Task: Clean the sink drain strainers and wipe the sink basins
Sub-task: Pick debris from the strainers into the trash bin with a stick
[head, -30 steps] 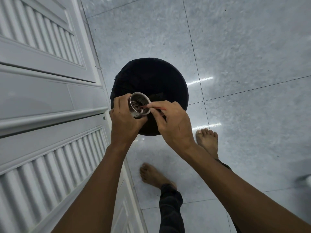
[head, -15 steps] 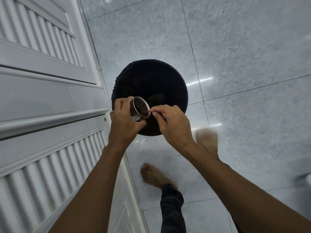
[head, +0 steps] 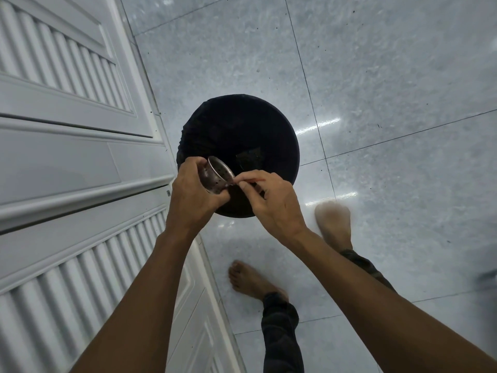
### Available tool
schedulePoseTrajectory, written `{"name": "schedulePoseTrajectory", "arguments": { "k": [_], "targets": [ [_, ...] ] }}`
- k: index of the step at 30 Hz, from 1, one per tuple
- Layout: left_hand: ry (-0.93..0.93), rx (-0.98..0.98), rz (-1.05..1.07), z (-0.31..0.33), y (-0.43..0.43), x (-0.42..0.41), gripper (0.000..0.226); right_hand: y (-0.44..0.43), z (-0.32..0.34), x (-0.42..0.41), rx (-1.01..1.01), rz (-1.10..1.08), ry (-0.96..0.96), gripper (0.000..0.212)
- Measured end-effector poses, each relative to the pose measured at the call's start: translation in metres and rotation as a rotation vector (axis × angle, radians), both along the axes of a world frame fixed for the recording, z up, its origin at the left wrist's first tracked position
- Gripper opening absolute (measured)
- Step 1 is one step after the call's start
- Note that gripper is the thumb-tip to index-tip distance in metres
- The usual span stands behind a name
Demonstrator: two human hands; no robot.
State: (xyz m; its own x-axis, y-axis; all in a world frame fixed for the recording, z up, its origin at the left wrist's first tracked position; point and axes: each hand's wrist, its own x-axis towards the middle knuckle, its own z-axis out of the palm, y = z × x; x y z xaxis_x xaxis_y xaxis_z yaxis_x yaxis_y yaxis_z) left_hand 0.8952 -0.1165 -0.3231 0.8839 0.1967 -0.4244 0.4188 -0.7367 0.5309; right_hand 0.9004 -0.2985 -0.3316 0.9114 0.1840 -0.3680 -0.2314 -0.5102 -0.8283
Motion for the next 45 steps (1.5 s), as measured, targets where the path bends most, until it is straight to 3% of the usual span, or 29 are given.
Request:
{"name": "schedulePoseTrajectory", "arguments": {
  "k": [7, 11, 16, 21, 25, 29, 31, 35, 38, 41, 45],
  "targets": [
    [0.047, 0.029, 0.000, -0.005, 0.005, 0.003, 0.071, 0.000, -0.010, 0.006, 0.026, -0.217, 0.015, 0.020],
    [0.058, 0.017, -0.024, -0.006, 0.003, 0.006, 0.073, 0.002, -0.017, 0.002, 0.172, -0.132, 0.170, 0.019],
    [0.073, 0.021, -0.018, -0.006, 0.003, 0.006, 0.076, -0.001, -0.028, 0.014, 0.055, -0.284, 0.209, 0.018],
    [0.066, 0.010, -0.012, -0.009, 0.003, 0.008, 0.076, 0.002, -0.030, 0.017, 0.188, -0.086, 0.263, 0.017],
    [0.075, 0.000, 0.005, -0.010, 0.002, 0.009, 0.076, -0.002, -0.034, 0.027, 0.069, -0.304, 0.214, 0.018],
    [0.069, 0.000, -0.003, -0.011, 0.004, 0.011, 0.075, -0.001, -0.033, 0.030, 0.224, -0.177, 0.258, 0.014],
    [0.063, -0.013, -0.023, -0.010, 0.003, 0.012, 0.075, 0.002, -0.036, 0.028, 0.196, -0.106, 0.307, 0.014],
    [0.065, -0.003, -0.017, -0.009, 0.003, 0.008, 0.075, -0.004, -0.041, 0.036, 0.074, -0.283, 0.339, 0.016],
    [0.077, -0.013, -0.008, -0.008, 0.004, 0.006, 0.075, -0.005, -0.035, 0.042, 0.232, -0.221, 0.409, 0.012],
    [0.050, -0.054, -0.019, -0.005, 0.002, 0.008, 0.074, -0.003, -0.031, 0.045, 0.411, -0.238, 0.609, 0.014],
    [0.006, -0.099, -0.027, 0.002, 0.007, 0.019, 0.072, -0.012, -0.035, 0.050, 0.472, -0.249, 0.757, 0.016]
  ]
}}
